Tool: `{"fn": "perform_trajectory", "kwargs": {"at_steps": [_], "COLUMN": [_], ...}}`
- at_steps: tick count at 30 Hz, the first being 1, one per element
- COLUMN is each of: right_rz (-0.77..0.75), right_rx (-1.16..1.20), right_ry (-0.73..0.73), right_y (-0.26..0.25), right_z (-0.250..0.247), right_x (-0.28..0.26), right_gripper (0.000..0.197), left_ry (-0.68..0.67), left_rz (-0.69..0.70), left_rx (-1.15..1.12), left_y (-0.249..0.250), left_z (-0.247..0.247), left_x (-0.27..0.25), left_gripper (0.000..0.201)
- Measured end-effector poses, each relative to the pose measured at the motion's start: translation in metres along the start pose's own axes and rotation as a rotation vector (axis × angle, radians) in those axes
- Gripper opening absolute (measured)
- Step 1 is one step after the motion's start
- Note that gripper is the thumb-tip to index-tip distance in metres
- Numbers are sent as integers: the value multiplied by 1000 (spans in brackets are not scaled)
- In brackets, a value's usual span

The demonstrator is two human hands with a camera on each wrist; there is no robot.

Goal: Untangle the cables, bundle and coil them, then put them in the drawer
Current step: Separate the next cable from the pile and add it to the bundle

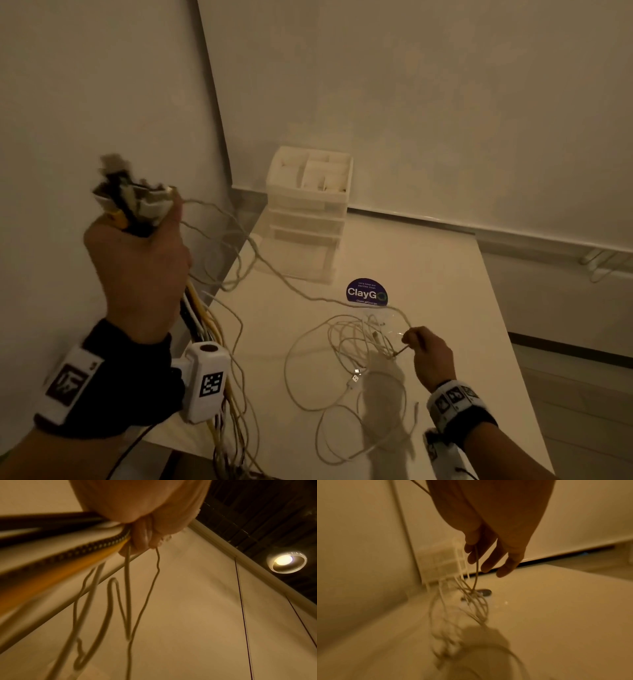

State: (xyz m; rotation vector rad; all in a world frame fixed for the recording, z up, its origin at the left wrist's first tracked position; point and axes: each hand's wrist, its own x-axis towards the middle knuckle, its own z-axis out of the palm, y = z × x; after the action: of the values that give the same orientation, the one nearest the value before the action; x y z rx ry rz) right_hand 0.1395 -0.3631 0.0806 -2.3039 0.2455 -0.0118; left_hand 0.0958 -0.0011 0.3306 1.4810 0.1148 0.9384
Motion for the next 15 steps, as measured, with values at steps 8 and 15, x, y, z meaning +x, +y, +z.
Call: {"fn": "perform_trajectory", "kwargs": {"at_steps": [8,15], "right_rz": [-259,-538], "right_rx": [429,25], "right_ry": [-113,-343], "right_y": [-122,-195], "right_z": [-48,-51], "right_x": [-32,-95], "right_gripper": [20,15], "left_ry": [-662,-732], "left_rz": [-163,-120], "left_rx": [345,357], "left_y": [-4,-2], "left_z": [9,9], "left_x": [-45,-50], "left_gripper": [14,17]}}
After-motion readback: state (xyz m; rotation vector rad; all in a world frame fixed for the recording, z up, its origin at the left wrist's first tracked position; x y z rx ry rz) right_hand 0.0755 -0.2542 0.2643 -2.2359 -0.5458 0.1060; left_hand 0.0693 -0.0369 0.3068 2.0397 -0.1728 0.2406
